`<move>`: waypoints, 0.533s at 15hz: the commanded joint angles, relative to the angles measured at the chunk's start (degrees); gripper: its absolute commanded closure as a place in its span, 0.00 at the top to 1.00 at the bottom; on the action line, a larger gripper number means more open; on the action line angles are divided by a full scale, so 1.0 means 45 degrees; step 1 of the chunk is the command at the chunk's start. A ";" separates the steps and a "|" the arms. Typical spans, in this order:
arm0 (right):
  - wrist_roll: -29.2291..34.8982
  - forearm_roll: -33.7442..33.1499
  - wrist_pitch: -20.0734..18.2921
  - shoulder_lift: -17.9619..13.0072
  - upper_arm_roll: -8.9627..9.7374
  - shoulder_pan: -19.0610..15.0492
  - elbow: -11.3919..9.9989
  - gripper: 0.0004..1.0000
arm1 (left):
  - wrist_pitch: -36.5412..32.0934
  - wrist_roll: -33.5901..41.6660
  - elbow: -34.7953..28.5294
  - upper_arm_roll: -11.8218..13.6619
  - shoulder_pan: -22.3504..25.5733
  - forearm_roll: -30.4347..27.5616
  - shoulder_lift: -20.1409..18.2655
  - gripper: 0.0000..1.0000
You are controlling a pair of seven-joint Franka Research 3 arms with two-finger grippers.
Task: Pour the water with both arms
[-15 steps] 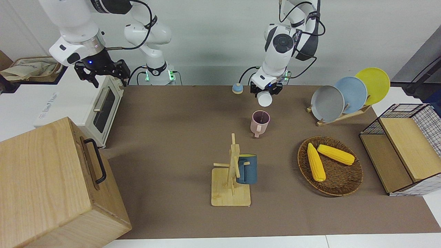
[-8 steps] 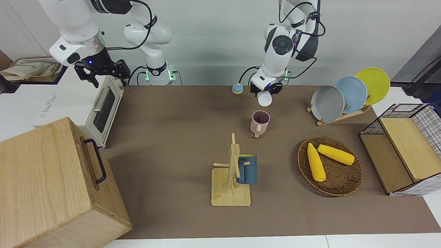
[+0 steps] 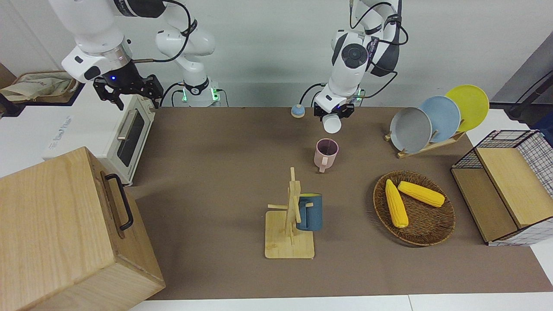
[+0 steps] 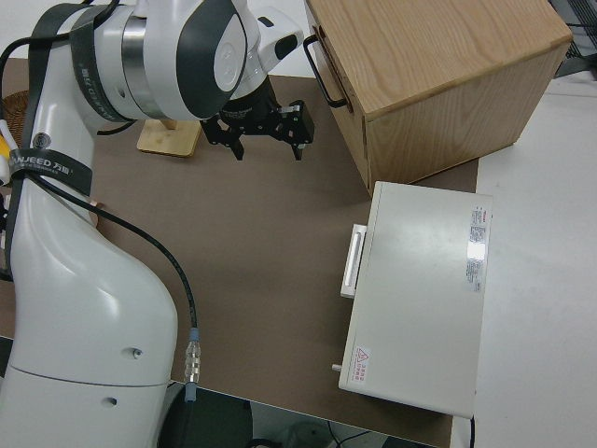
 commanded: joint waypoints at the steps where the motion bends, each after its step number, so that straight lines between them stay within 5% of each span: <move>1: -0.0298 0.0035 0.0040 -0.0239 0.0053 -0.0108 -0.0242 0.99 | -0.0443 -0.0213 0.0365 0.0104 -0.0094 -0.0049 -0.0078 0.00; 8: -0.0298 0.0055 0.0040 -0.0239 0.0053 -0.0108 -0.0242 0.99 | 0.0743 -0.0155 -0.0412 0.0104 -0.0133 -0.0146 -0.0642 0.00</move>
